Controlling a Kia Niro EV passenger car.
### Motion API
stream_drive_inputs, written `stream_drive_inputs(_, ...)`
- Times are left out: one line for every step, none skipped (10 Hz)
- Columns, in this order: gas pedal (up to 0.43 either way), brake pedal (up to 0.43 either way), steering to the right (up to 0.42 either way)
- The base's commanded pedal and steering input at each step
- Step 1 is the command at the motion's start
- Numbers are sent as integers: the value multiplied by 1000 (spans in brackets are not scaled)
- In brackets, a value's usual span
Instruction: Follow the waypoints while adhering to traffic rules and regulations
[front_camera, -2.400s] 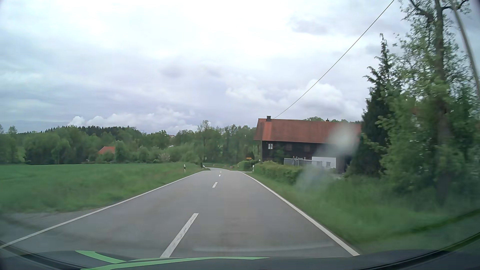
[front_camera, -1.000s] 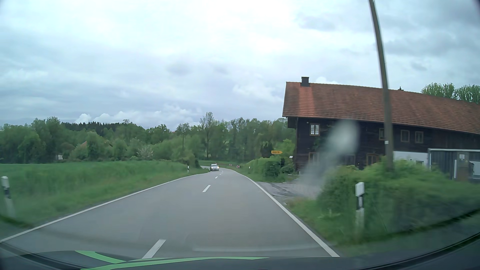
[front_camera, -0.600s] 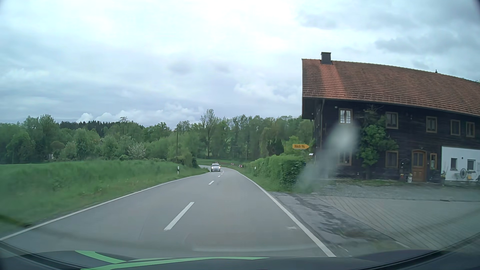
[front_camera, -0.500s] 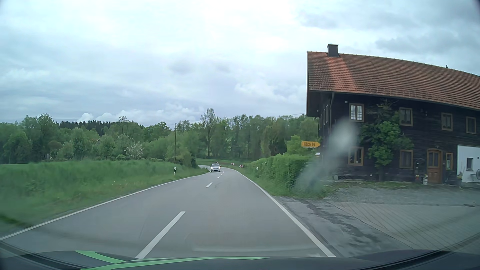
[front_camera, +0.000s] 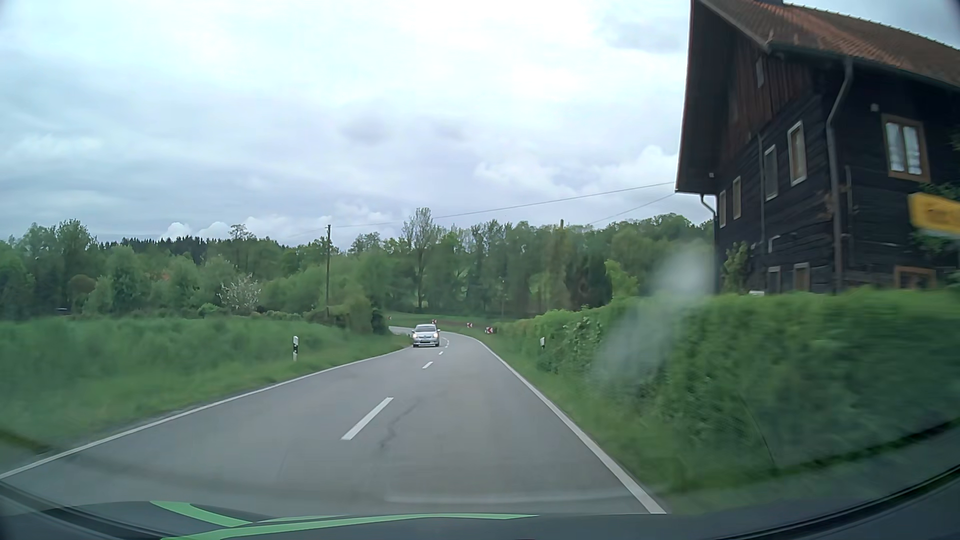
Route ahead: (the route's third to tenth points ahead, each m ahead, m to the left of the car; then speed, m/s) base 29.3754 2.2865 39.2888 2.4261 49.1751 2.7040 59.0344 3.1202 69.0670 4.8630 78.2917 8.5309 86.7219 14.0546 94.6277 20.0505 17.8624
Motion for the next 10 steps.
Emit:
stream_drive_inputs(0, 183, -3)
stream_drive_inputs(0, 183, -1)
stream_drive_inputs(0, 183, 0)
stream_drive_inputs(0, 189, 0)
stream_drive_inputs(0, 189, 0)
stream_drive_inputs(0, 195, 0)
stream_drive_inputs(0, 195, 1)
stream_drive_inputs(0, 201, 1)
stream_drive_inputs(0, 201, 2)
stream_drive_inputs(0, 207, 2)
